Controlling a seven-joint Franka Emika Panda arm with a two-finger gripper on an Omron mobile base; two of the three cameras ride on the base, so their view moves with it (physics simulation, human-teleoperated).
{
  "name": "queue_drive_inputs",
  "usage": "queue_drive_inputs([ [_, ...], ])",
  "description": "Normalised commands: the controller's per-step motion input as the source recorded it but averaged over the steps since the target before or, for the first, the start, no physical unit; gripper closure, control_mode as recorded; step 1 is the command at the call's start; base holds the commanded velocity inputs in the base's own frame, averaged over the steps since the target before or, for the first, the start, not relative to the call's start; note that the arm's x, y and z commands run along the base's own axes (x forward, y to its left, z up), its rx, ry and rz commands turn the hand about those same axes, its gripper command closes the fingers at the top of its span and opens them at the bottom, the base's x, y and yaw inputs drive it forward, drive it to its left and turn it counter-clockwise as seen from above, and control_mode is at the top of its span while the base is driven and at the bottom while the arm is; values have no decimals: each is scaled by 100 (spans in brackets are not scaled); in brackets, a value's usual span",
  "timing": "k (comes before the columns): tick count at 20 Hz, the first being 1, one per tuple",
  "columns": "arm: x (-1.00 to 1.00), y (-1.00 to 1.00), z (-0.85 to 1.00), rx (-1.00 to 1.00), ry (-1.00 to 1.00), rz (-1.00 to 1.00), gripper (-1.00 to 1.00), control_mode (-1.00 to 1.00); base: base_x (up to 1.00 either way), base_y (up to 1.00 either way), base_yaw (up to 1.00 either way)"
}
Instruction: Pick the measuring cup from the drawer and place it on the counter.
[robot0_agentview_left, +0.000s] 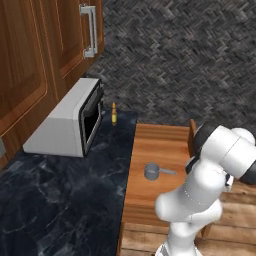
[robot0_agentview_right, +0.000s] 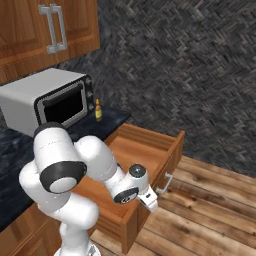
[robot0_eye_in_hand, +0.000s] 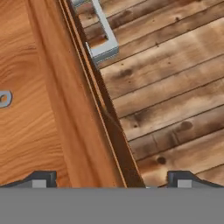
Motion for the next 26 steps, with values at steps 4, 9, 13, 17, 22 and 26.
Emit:
queue_drive_inputs([
  [4,11,-72,81,12,-34,0,-100,-100,0,0,0],
  [9,64,-6,100,3,-26,10,-100,-100,0,0,0],
  [13,85,2,100,-2,-4,20,-100,-100,0,0,0],
  [17,74,34,100,-20,19,34,-100,-100,0,0,0],
  [22,37,60,45,-36,41,56,-100,-100,0,0,0],
  [26,21,65,-12,-33,30,61,-100,-100,0,0,0],
])
